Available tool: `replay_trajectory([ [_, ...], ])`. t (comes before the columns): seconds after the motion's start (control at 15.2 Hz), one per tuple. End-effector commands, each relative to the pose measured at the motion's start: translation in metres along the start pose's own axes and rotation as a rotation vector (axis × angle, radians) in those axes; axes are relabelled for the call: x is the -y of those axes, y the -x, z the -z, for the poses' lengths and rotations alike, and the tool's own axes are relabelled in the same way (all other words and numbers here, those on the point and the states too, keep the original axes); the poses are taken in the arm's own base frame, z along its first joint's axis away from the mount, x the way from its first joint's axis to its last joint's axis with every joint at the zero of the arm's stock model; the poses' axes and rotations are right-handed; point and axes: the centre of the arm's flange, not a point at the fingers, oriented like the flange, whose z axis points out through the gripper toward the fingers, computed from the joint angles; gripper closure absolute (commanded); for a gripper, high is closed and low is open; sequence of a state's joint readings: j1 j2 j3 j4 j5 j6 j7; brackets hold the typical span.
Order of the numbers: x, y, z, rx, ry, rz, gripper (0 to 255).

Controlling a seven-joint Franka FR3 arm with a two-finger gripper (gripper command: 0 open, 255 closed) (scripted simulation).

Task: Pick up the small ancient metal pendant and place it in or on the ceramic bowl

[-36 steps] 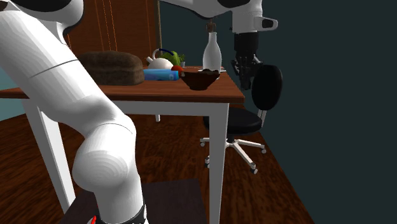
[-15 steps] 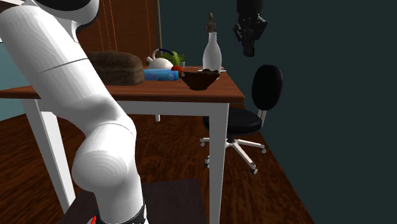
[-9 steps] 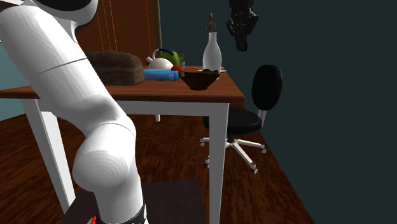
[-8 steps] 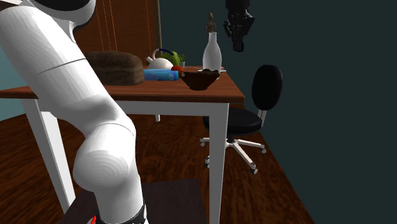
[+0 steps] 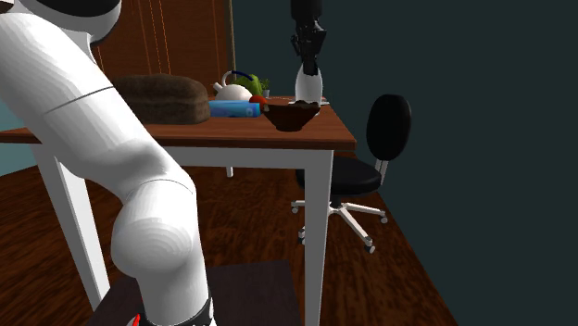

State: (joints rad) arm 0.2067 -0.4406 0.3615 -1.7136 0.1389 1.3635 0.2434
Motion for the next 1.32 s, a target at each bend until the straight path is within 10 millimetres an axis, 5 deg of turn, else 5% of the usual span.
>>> replay_trajectory([
  [0.0, 0.026, 0.012, 0.0, 0.001, 0.0, -0.002, 255],
  [0.13, 0.049, 0.022, 0.0, 0.001, 0.0, -0.002, 255],
  [0.92, 0.049, 0.026, -0.063, 0.001, 0.0, -0.002, 255],
  [1.25, 0.049, 0.026, -0.067, 0.001, 0.0, -0.002, 255],
])
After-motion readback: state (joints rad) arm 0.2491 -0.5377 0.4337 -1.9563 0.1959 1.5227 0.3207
